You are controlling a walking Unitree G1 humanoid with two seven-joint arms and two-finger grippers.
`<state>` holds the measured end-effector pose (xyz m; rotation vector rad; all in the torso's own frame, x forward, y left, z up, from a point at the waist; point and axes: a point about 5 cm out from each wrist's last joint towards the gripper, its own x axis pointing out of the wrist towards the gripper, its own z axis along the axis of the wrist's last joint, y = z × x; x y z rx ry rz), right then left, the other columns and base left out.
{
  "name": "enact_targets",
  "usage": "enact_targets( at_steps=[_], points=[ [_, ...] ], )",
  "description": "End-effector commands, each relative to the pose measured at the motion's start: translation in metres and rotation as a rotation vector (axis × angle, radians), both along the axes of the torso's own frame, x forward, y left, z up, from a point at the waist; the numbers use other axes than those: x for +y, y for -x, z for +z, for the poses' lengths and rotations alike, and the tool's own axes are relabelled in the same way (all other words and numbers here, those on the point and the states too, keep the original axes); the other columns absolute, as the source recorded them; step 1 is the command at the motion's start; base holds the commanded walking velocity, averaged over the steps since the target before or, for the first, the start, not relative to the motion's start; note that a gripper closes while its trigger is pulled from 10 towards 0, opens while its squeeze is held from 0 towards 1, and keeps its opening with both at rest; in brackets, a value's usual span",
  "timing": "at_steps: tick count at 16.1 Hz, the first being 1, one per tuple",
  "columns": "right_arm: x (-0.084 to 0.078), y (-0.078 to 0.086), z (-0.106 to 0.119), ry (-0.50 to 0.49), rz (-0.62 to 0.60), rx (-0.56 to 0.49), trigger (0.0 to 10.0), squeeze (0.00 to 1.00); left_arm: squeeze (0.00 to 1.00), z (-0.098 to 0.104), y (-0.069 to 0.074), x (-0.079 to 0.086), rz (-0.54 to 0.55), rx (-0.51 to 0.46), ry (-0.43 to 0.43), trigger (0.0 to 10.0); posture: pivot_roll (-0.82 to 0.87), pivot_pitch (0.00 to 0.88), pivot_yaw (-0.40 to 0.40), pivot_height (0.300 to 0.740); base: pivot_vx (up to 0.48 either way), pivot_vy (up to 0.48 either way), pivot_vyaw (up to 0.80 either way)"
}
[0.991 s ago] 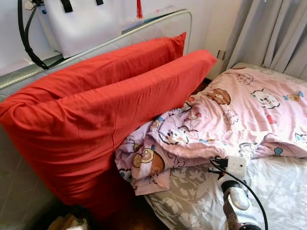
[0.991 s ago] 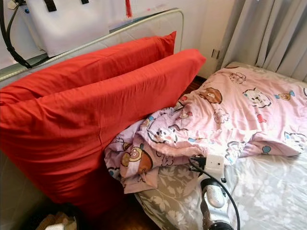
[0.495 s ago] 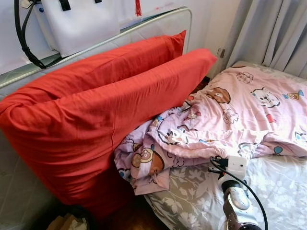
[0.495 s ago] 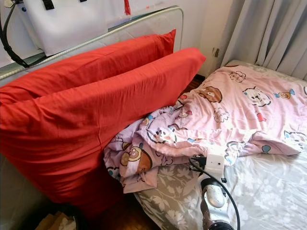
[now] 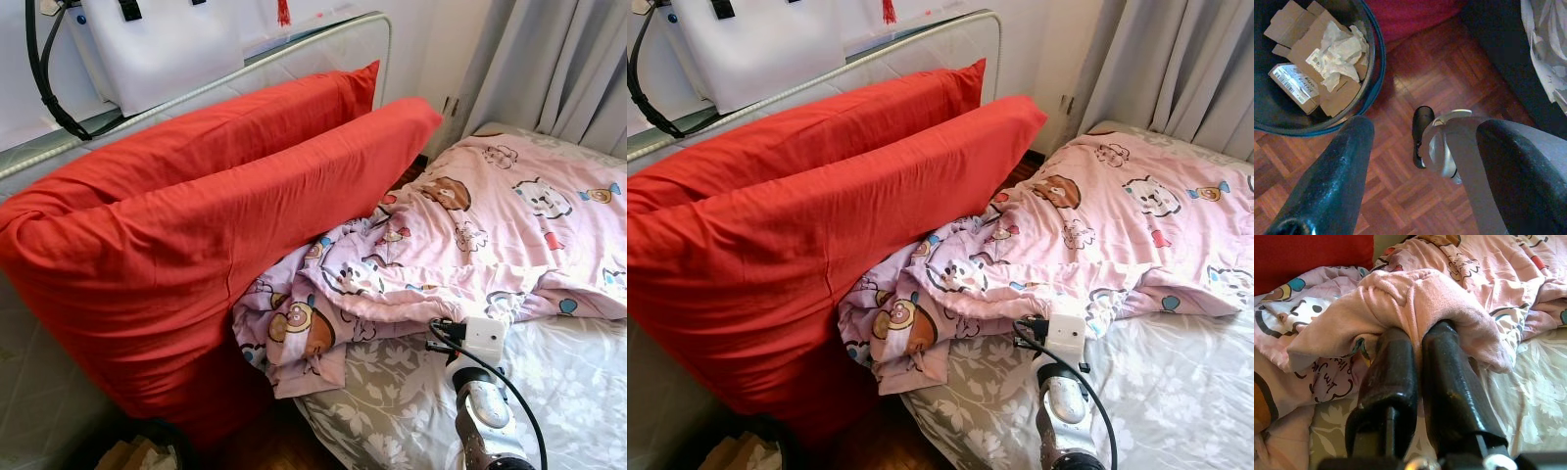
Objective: Clean up the room
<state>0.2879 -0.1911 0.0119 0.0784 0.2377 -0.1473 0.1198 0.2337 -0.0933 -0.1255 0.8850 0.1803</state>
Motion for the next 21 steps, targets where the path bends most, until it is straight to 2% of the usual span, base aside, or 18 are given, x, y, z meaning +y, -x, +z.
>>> enact_targets(
  at_steps=[1, 16, 21],
  points=[
    [0.0002, -0.0022, 0.003, 0.005, 0.003, -0.016, 10.0, 0.0, 0.0, -0.0011, 0.0039, 0.001, -0.017, 0.018, -0.008, 10.0, 0.01, 0.107, 0.005, 0.74, -0.24, 0.0, 0.0],
    [0.0005, -0.0042, 0.0057, 0.021, 0.008, -0.029, 10.0, 0.0, 0.0, -0.0005, 0.0025, 0.0014, -0.021, 0.013, -0.01, 10.0, 0.01, 0.108, 0.006, 0.74, -0.259, 0.0, 0.0],
    [-0.0044, -0.0081, 0.0117, 0.038, -0.03, -0.054, 10.0, 0.0, 0.0, -0.0004, 0.002, 0.0014, -0.02, 0.012, -0.009, 10.0, 0.02, 0.109, 0.007, 0.74, -0.261, 0.0, 0.0]
  ],
)
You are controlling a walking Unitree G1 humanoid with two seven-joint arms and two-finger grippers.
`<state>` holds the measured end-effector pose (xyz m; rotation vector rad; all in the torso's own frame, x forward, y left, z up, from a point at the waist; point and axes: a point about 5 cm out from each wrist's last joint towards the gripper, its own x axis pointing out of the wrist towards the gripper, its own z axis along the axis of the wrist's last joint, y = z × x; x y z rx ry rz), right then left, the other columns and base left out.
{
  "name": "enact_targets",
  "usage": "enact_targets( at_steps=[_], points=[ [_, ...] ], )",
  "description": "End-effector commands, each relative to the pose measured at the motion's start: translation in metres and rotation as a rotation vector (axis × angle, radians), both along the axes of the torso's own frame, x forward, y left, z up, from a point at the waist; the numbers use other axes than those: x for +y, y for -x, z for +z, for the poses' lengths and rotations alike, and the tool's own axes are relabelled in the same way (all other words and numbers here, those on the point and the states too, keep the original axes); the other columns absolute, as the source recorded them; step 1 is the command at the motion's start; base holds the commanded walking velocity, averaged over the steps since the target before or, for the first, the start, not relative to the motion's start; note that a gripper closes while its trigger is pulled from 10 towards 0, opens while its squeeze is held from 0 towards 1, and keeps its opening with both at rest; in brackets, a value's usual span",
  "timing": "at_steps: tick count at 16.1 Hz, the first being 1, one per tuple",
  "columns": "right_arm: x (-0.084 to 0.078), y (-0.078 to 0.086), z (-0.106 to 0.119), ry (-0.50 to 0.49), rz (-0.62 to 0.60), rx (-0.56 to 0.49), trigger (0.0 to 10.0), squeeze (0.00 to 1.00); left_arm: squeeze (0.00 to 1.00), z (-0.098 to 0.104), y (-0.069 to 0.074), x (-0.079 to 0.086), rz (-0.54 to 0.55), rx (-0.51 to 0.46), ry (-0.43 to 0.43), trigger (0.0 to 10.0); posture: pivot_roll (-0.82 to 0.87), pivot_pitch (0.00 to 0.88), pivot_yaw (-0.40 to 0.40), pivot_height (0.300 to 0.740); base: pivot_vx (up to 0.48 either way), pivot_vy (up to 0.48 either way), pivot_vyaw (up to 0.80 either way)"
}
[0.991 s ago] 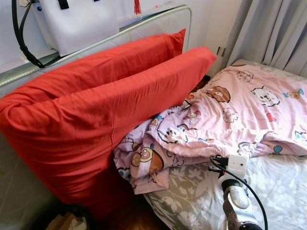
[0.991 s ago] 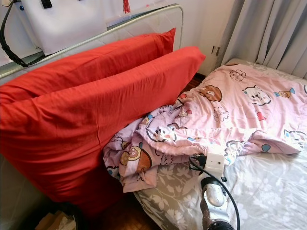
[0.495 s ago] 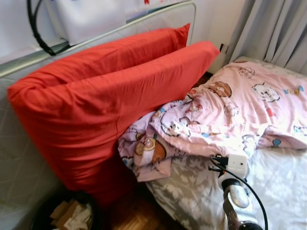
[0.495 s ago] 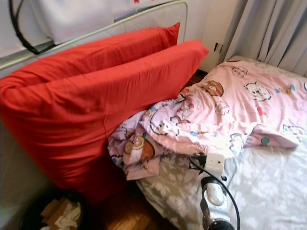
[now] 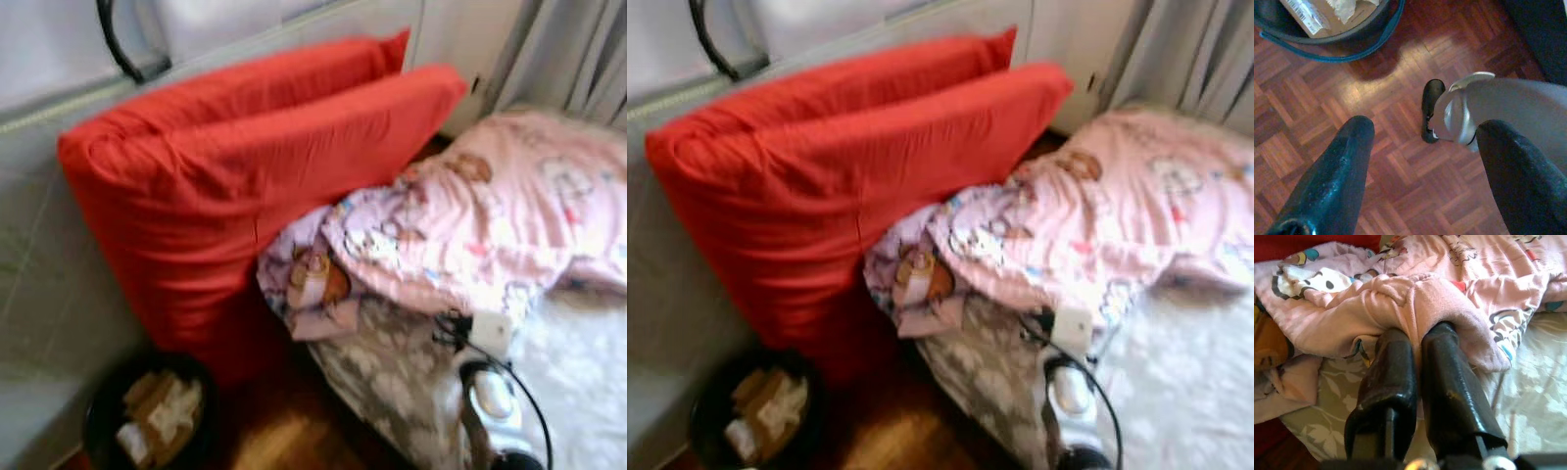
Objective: Clean up the room
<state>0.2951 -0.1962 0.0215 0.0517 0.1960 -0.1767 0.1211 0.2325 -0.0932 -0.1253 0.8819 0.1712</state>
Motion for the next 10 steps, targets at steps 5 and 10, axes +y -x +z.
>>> enact_targets(
  at_steps=[5, 10],
  points=[
    [-0.0033, -0.0055, 0.0091, 0.02, -0.029, -0.044, 10.0, 0.0, 0.0, -0.0005, 0.003, 0.0028, -0.013, 0.016, -0.013, 10.0, 0.02, 0.108, 0.007, 0.74, -0.262, 0.0, 0.0],
    [-0.0047, -0.0061, 0.0109, 0.024, -0.039, -0.054, 10.0, 0.0, 0.0, -0.0005, 0.0032, 0.0029, -0.01, 0.017, -0.014, 10.0, 0.02, 0.109, 0.008, 0.74, -0.261, 0.0, 0.0]
  ],
)
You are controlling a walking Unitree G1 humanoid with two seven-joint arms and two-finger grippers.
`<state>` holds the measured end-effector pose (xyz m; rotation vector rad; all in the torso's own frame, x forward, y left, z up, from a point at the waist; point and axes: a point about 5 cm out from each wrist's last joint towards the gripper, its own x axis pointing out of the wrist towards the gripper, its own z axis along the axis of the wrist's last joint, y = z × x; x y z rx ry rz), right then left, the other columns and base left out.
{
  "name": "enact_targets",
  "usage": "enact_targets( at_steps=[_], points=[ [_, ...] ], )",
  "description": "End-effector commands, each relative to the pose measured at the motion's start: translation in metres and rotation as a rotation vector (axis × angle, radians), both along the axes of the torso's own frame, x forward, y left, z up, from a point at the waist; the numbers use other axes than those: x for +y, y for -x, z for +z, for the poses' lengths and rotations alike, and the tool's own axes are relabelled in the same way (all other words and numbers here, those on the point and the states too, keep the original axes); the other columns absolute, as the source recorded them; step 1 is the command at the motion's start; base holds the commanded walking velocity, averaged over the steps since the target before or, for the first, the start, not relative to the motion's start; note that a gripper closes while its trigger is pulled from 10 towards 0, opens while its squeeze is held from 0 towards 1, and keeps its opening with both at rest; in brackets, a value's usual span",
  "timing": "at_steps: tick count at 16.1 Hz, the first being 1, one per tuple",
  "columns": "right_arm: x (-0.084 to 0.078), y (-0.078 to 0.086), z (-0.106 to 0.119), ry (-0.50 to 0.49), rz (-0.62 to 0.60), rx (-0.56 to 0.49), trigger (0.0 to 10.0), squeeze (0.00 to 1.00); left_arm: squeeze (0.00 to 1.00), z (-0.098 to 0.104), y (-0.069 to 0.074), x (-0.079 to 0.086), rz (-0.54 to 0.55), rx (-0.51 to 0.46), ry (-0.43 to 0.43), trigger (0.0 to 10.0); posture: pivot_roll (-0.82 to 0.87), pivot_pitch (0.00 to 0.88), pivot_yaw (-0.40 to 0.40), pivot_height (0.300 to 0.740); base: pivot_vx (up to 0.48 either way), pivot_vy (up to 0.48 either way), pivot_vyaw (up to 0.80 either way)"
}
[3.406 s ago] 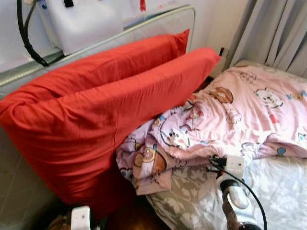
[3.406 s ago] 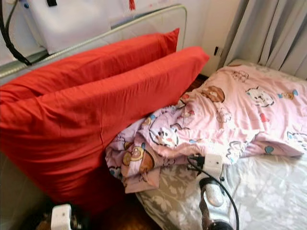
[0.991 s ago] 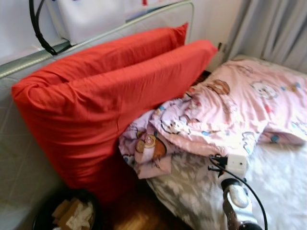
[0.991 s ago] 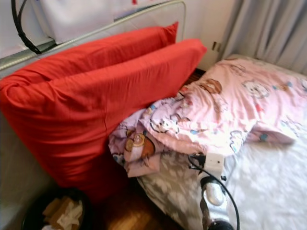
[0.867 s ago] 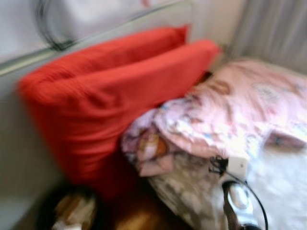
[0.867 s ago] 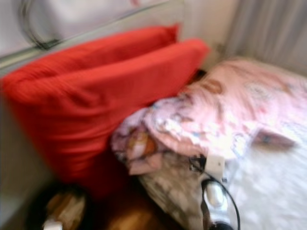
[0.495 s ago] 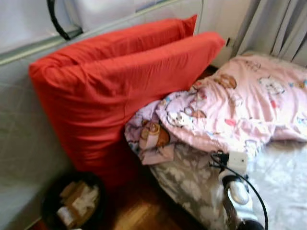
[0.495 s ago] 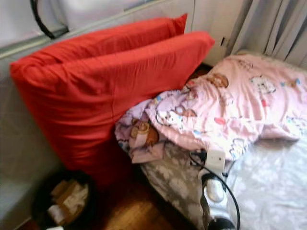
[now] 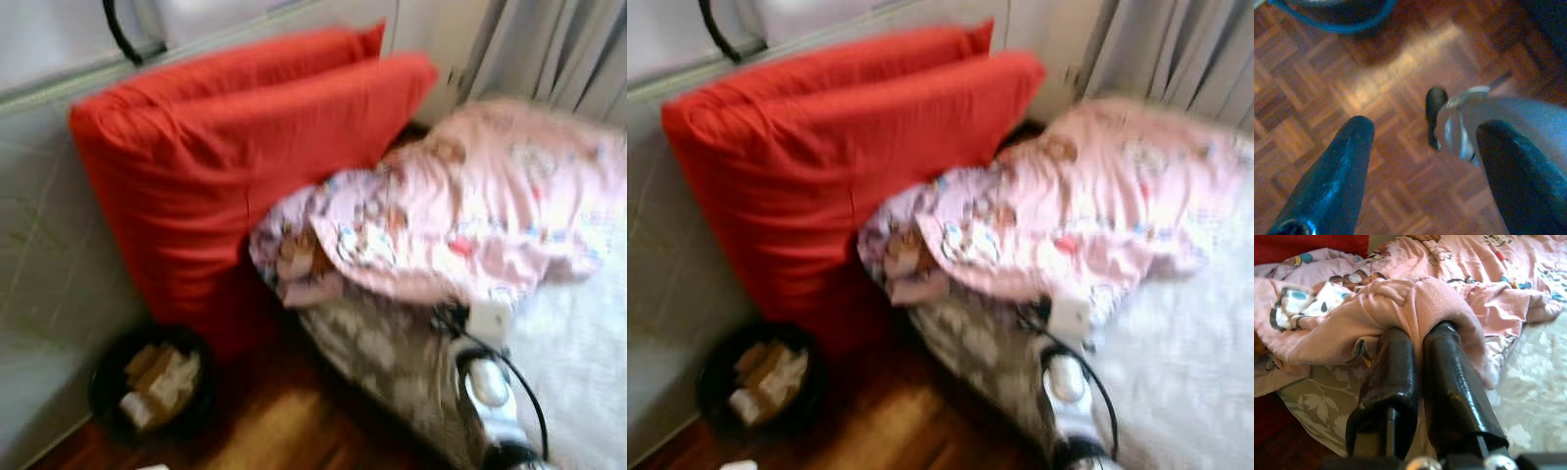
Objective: Clean up the room
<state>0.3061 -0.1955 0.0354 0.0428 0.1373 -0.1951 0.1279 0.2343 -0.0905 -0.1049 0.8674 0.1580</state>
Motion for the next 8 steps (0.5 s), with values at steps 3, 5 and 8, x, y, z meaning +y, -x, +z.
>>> enact_targets(
  at_steps=[3, 5, 8],
  points=[
    [-0.006, 0.003, 0.001, 0.026, -0.016, -0.014, 10.0, 0.0, 0.0, -0.003, 0.01, 0.001, 0.008, 0.032, -0.001, 10.0, 0.02, 0.109, 0.009, 0.74, -0.26, 0.0, 0.0],
    [-0.007, 0.001, 0.004, 0.034, -0.021, -0.029, 10.0, 0.0, 0.0, -0.003, 0.01, 0.001, 0.008, 0.031, 0.0, 10.0, 0.02, 0.109, 0.009, 0.74, -0.261, 0.0, 0.0],
    [-0.008, -0.002, 0.011, 0.057, -0.022, -0.065, 10.0, 0.0, 0.0, -0.003, 0.01, 0.002, 0.008, 0.03, -0.002, 10.0, 0.02, 0.11, 0.01, 0.74, -0.261, 0.0, 0.0]
  ],
)
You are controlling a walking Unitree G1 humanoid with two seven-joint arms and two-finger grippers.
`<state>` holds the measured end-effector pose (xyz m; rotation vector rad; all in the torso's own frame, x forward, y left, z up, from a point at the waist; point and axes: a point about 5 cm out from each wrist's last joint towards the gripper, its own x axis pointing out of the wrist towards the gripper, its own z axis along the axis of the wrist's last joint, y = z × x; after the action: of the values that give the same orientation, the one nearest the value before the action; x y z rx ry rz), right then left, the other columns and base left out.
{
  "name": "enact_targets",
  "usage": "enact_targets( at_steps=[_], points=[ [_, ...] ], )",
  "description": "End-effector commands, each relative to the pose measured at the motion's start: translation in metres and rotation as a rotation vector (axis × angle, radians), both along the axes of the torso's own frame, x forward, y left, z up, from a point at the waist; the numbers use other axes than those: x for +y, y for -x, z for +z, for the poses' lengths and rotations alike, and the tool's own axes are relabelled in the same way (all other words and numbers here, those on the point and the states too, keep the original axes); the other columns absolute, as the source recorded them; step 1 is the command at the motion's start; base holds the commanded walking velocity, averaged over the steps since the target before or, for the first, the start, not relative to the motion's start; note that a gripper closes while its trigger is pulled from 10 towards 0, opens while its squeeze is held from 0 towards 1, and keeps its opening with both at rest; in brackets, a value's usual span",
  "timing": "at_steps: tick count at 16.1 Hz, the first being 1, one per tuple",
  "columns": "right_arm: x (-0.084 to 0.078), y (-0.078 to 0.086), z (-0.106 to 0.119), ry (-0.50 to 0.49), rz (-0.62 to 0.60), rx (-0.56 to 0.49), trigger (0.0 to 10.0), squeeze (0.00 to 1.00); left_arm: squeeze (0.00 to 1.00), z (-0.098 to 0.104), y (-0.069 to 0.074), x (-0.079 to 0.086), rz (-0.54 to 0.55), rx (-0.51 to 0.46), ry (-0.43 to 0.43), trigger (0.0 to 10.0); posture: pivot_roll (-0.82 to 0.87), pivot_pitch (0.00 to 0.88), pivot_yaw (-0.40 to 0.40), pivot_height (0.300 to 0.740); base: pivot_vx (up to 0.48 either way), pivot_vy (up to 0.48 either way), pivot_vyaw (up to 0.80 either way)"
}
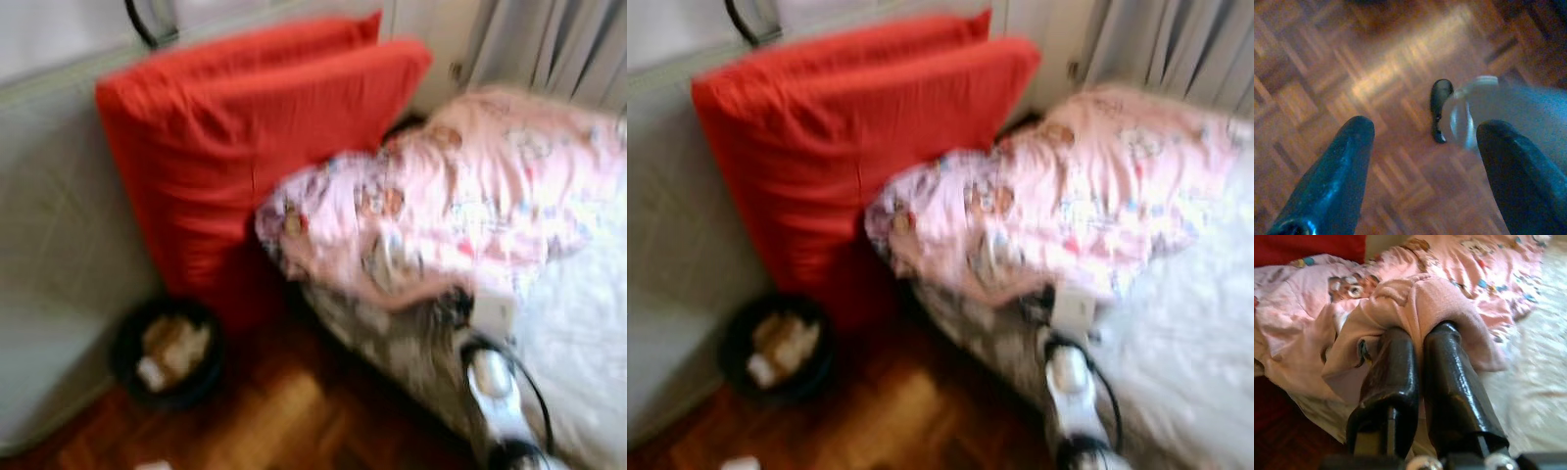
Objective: Clean up the room
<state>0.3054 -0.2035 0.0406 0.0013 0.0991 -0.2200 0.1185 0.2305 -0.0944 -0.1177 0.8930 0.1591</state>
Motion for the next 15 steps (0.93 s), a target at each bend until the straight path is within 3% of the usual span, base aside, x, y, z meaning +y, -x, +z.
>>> enact_targets(
  at_steps=[1, 7, 11, 13, 15],
  points=[
    [0.0, -0.003, 0.007, 0.018, 0.002, -0.037, 10.0, 0.0, 0.0, 0.001, 0.001, 0.006, 0.004, 0.005, -0.015, 10.0, 0.02, 0.11, 0.01, 0.74, -0.244, 0.0, 0.0],
    [-0.005, -0.003, 0.013, 0.039, -0.024, -0.076, 10.0, 0.0, 0.0, 0.001, 0.001, 0.005, -0.002, 0.011, -0.022, 10.0, 0.02, 0.113, 0.008, 0.74, 0.0, 0.0, 0.0],
    [-0.009, 0.002, 0.005, 0.054, -0.043, -0.04, 10.0, 0.0, 0.0, 0.001, 0.001, 0.005, -0.009, 0.012, -0.023, 10.0, 0.02, 0.113, 0.007, 0.74, 0.0, 0.0, 0.0],
    [-0.011, 0.004, 0.001, 0.064, -0.054, -0.005, 10.0, 0.0, 0.0, 0.001, 0.001, 0.005, -0.011, 0.013, -0.023, 10.0, 0.02, 0.113, 0.007, 0.74, 0.0, 0.0, 0.0],
    [-0.011, 0.013, -0.019, 0.015, -0.051, 0.121, 10.0, 0.0, 0.0, 0.001, 0.0, 0.005, -0.015, 0.013, -0.023, 10.0, 0.02, 0.111, 0.006, 0.74, 0.0, 0.0, 0.0]
  ],
)
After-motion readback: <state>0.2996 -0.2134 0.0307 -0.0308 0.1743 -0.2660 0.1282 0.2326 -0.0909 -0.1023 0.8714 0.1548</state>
